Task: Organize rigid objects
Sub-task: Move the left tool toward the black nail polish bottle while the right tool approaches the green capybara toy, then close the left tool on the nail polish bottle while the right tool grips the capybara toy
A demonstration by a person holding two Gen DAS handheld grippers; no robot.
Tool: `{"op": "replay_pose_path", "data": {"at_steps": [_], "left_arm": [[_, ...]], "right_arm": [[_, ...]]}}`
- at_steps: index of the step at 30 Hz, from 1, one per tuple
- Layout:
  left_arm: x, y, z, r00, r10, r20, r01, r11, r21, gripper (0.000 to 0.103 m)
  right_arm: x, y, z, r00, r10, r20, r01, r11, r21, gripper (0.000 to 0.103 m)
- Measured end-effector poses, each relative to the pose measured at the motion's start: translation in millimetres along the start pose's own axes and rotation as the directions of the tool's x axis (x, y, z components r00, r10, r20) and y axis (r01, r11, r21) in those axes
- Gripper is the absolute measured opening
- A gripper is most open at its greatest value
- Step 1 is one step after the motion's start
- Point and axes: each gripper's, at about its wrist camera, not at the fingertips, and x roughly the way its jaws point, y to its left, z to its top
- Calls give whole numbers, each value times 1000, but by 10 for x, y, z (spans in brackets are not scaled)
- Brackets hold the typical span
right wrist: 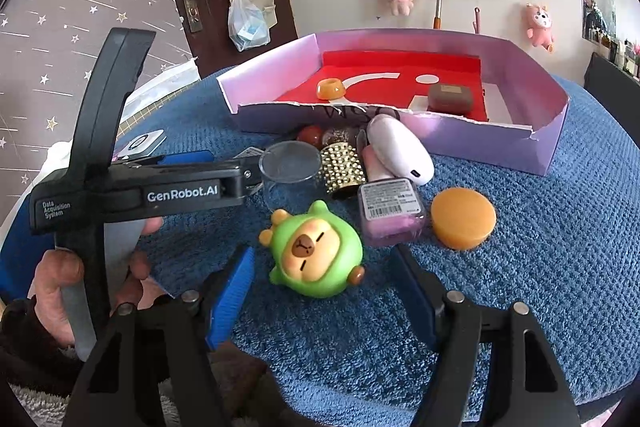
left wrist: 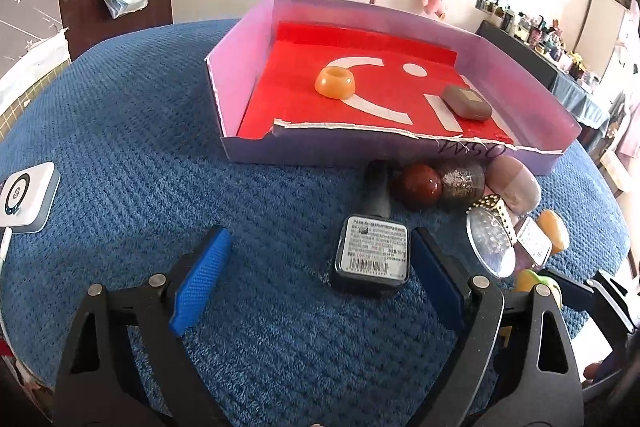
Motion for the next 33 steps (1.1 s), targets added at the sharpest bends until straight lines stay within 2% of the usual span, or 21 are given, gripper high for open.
{"op": "replay_pose_path", "data": {"at_steps": [3, 5, 7, 9, 19, 23, 25, 27, 33], "left_arm": [[20, -13, 15, 1000, 6, 3, -6, 1000, -2, 87], [25, -33, 22, 1000, 9, 7, -9, 1000, 3, 84], [21, -59, 16, 1000, 8, 10, -8, 1000, 13, 79], [4, -88, 4, 1000, -8, 12, 7, 1000, 28, 68], [-60, -155, -90, 1000, 7, 24, -9, 996, 89, 60], [-66, -136, -69, 1000, -7, 25, 6, 997, 76, 41], [-67, -144, -71, 1000, -8, 25, 6, 997, 76, 40], [-69, -153, -76, 1000, -6, 28, 4, 997, 80, 37], [-97, -118, -78, 999, -27, 24, 25, 998, 58, 36]], "right_arm": [[10, 4, 6, 1000, -3, 1, 3, 1000, -2, 73], [14, 2, 10, 1000, -12, 1, 12, 1000, -4, 68], [18, -9, 18, 1000, -18, 2, 18, 1000, -2, 64], [16, -21, 21, 1000, -20, 2, 20, 1000, 1, 61], [36, -1, 24, 1000, -17, -1, 17, 1000, -18, 61], [35, 6, 21, 1000, -23, -1, 23, 1000, -19, 57], [38, 0, 27, 1000, -20, 0, 20, 1000, -18, 55], [34, 6, 22, 1000, -13, 0, 13, 1000, -19, 49], [31, 27, 14, 1000, -15, -1, 15, 1000, -20, 49]]}}
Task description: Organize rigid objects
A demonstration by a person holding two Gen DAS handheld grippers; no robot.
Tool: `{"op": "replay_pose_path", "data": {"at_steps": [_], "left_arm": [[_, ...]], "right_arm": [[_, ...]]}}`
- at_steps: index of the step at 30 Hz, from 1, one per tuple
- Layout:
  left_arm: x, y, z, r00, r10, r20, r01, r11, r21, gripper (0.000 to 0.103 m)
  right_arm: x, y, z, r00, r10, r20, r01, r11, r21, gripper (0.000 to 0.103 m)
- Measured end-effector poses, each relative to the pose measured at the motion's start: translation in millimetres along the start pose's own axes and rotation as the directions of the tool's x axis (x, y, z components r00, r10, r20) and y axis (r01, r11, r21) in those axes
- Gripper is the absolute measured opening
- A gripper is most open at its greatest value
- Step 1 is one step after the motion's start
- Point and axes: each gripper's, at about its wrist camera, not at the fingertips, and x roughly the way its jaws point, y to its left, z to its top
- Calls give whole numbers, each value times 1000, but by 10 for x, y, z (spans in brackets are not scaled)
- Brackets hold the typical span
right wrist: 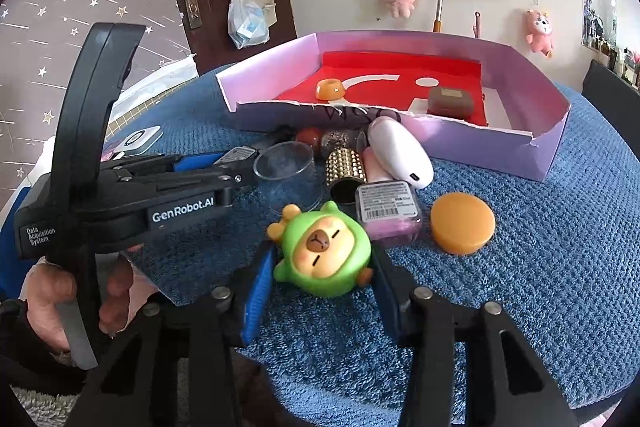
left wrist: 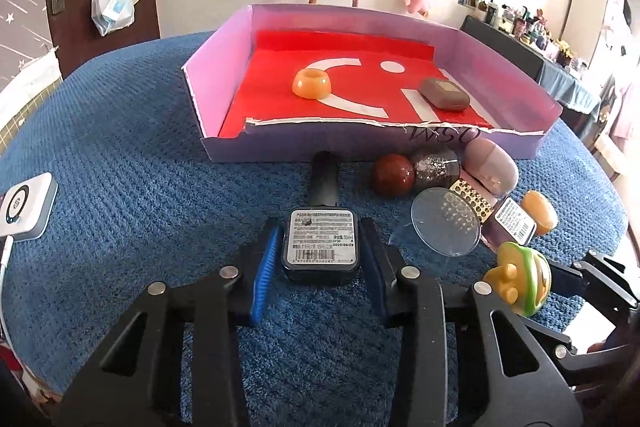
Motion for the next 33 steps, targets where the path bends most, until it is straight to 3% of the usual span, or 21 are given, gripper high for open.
{"op": "replay_pose_path", "data": {"at_steps": [21, 33], "left_arm": [[-280, 267, -137, 1000, 6, -3, -7, 998, -66, 34], [-383, 267, -175, 1000, -24, 19, 25, 998, -66, 34]], "right_arm": [[-62, 116, 140, 997, 66, 34, -65, 998, -23, 49], [-97, 121, 175, 996, 80, 44, -79, 997, -10, 49]]}}
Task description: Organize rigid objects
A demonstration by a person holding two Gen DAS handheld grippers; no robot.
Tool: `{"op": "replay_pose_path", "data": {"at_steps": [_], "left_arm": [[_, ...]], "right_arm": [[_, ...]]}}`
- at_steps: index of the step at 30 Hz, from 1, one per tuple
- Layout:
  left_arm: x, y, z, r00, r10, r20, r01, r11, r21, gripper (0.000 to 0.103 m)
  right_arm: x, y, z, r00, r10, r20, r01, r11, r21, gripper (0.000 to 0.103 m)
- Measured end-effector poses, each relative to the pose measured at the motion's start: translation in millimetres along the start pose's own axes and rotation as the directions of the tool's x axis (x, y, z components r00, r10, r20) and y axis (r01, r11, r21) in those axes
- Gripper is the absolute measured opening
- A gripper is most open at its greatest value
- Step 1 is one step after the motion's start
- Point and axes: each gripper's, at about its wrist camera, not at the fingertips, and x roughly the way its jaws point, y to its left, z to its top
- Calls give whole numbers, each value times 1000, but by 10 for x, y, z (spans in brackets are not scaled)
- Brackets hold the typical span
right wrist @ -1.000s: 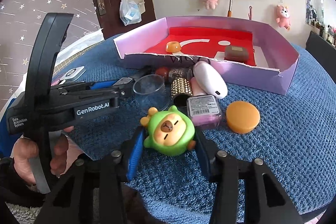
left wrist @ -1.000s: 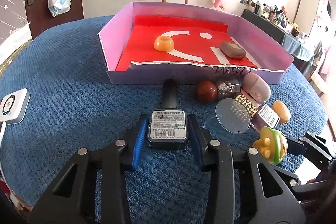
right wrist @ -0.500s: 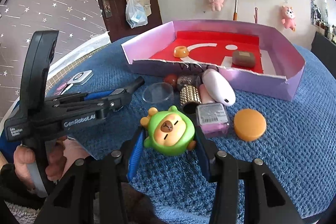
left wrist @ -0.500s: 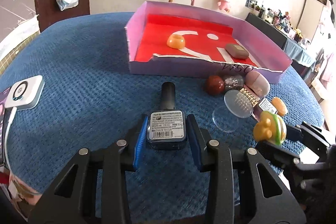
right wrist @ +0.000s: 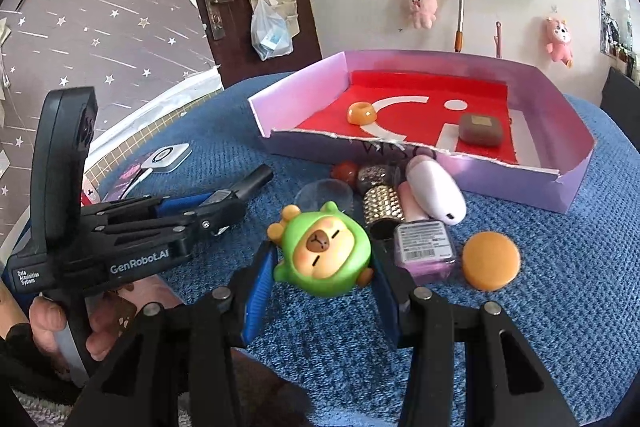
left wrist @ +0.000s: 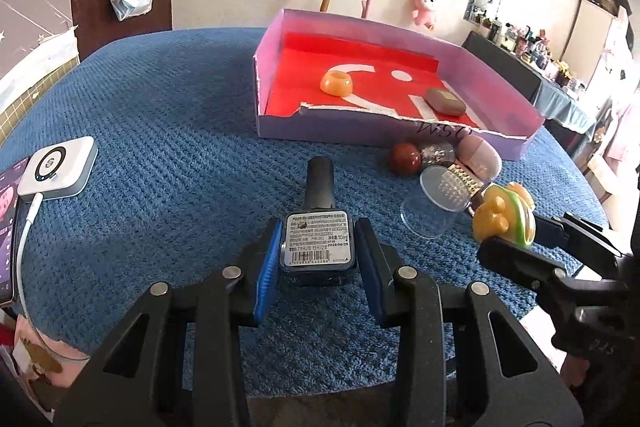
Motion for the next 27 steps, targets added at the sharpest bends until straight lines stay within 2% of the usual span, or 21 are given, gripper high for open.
{"op": "replay_pose_path", "data": {"at_steps": [10, 27], "left_arm": [[-121, -123, 127, 997, -51, 56, 50, 998, 27, 34], [-132, -337, 455, 991, -80, 107, 70, 994, 87, 34]], "right_arm": [[-160, -146, 156, 998, -12, 53, 11, 1000, 22, 49], [-259, -323, 413, 995, -35, 98, 34, 999, 14, 49]]}}
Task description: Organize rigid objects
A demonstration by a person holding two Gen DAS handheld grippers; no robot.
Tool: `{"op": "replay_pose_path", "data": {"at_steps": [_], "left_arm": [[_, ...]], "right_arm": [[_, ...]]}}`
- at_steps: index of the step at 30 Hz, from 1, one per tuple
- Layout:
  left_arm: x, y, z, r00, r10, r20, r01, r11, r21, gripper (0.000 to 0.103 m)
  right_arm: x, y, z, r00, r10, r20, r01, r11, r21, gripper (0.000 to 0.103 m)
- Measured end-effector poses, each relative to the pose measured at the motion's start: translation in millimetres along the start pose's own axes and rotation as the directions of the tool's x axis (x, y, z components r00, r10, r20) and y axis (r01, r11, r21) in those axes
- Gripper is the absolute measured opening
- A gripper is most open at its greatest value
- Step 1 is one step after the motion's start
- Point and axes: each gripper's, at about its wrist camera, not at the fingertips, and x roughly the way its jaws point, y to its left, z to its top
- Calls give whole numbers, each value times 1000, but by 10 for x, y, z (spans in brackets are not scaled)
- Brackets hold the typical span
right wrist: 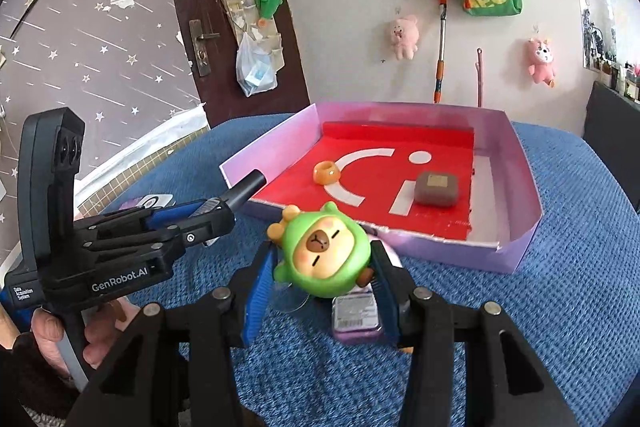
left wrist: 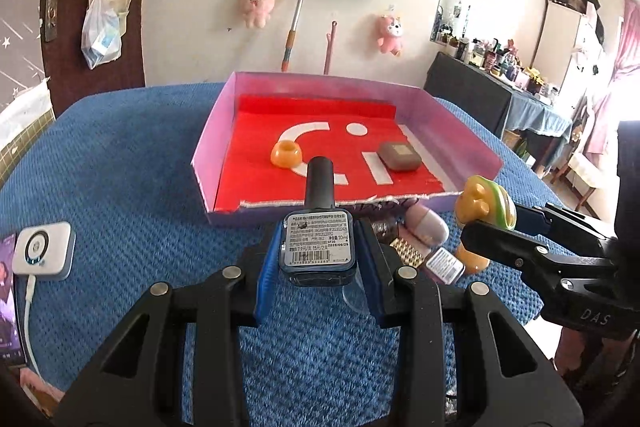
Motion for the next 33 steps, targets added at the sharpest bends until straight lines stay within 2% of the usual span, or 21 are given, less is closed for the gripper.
{"op": "replay_pose_path", "data": {"at_steps": [19, 33], "left_arm": [[150, 32, 219, 1000, -11, -4, 11, 1000, 0, 34], [386, 106, 332, 998, -12, -60, 11, 1000, -19, 34]], "right_arm": [[144, -111, 288, 1000, -13, -4, 13, 1000, -17, 49], [390, -234, 409, 998, -9, -60, 9, 1000, -4, 49]]}}
